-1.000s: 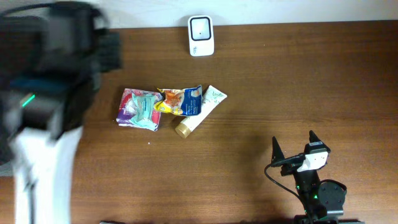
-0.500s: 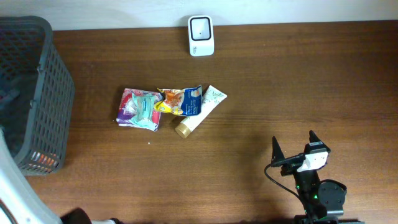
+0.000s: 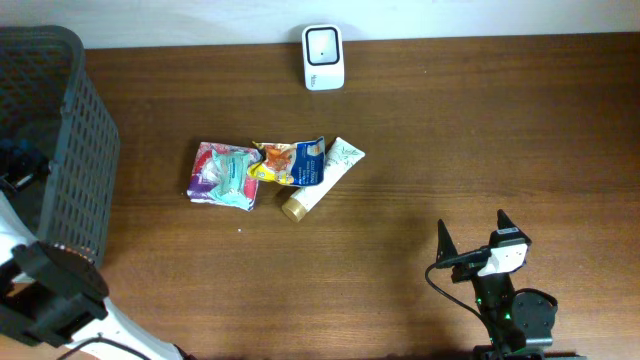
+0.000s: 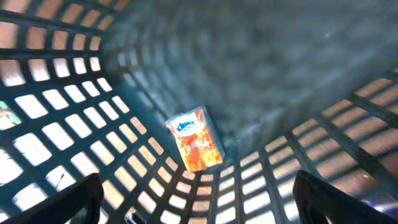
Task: Scan the item barcode
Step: 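Reach the left gripper into the basket and grasp the orange tissue pack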
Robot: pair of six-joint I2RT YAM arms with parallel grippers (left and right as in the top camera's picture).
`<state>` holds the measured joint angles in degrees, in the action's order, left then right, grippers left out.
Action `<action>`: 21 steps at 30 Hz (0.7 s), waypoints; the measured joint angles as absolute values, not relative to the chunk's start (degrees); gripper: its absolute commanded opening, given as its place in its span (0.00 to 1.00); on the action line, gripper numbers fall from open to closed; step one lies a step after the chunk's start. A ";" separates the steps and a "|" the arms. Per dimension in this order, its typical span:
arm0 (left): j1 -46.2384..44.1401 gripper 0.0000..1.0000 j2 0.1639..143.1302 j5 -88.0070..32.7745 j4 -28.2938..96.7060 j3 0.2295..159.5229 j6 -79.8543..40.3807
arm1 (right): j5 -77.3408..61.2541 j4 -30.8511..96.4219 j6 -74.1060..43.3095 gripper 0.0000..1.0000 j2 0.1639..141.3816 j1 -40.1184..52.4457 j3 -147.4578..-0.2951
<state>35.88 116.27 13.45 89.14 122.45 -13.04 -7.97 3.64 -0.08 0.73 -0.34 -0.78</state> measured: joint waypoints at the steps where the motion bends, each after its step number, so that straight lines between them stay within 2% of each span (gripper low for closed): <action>1: 36.25 0.93 117.69 13.45 89.14 122.45 -12.99 | -7.94 3.64 -0.03 0.99 0.73 -0.34 -0.78; 6: 36.73 0.93 121.99 14.76 89.58 122.45 -13.76 | -7.97 3.64 -0.01 0.99 0.73 -0.34 -0.78; 15: 36.73 0.93 125.95 18.81 89.76 121.97 -22.96 | -7.97 3.64 -0.05 0.99 0.73 -0.34 -0.78; 21: 36.73 0.93 126.13 19.09 87.09 115.85 -26.00 | -7.97 3.64 -0.05 0.99 0.73 -0.34 -0.78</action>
